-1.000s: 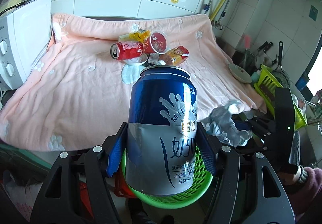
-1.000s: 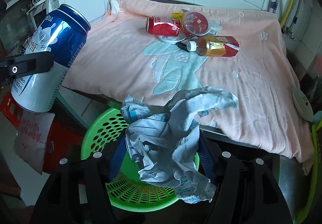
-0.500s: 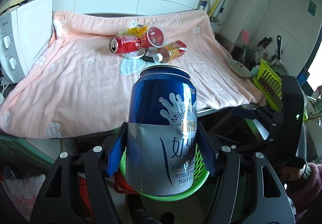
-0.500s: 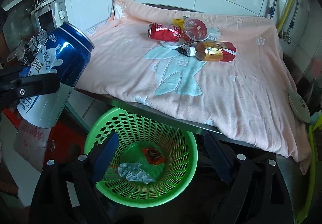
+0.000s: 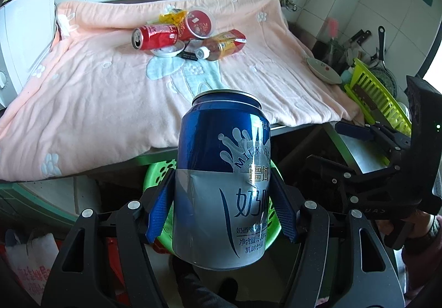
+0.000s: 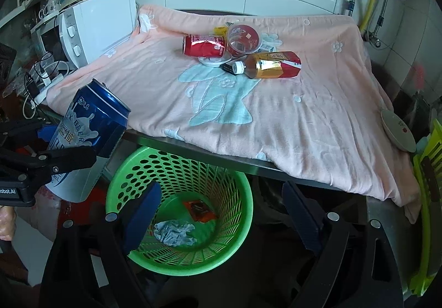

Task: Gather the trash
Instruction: 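Lower the blue can into the green basket and open the left tool, then move the right tool over the clear cup near the red Coke can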

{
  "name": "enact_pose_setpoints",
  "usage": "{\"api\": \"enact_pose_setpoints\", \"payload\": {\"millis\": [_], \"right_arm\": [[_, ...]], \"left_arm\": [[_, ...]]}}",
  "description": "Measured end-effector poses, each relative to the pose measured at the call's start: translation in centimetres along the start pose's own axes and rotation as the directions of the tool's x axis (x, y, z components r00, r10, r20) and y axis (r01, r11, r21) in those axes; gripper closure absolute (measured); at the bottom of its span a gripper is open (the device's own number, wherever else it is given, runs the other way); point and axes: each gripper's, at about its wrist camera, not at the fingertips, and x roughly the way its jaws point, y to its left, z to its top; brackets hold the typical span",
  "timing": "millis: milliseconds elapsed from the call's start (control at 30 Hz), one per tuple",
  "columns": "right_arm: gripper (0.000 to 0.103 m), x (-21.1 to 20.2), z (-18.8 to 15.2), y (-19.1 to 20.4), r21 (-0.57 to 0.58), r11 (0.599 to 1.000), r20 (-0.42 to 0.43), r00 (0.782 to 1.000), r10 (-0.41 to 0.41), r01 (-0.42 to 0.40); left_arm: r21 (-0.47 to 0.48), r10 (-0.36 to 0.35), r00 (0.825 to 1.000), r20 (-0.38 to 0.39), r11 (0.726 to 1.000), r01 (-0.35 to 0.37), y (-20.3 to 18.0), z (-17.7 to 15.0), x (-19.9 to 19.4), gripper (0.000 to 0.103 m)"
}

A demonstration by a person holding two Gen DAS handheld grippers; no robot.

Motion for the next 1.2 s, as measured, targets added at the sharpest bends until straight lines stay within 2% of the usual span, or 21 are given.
{"api": "enact_pose_setpoints", "payload": {"millis": [300, 700, 933, 1200], "right_arm": [[0.017, -0.2, 0.0, -0.1, 0.007, 1.000, 0.002, 1.000, -0.003, 0.003], [0.017, -0.1, 0.7, -0.8, 0.020, 1.000, 0.010, 1.000, 0.000, 0.000], [0.017, 0.8, 2.4, -1.4, 0.017, 1.000, 0.010, 1.000, 0.008, -0.008], [0.016, 2.6, 5.9, -2.5, 0.026, 0.999, 0.004, 0.999, 0.044, -0.044]], "left_arm": [[-0.014, -0.026, 0.999, -0.028, 1.000, 0.026, -0.6, 0.0, 1.2, 0.034], [-0.013, -0.006, 1.000, 0.019, 1.000, 0.006, 0.1, 1.5, -0.1, 0.030], [-0.021, 0.030, 0.998, 0.047, 0.999, -0.029, 1.4, 2.9, -0.8, 0.030], [-0.024, 0.060, 0.996, 0.059, 0.998, -0.058, 3.1, 4.9, -0.7, 0.029]]}}
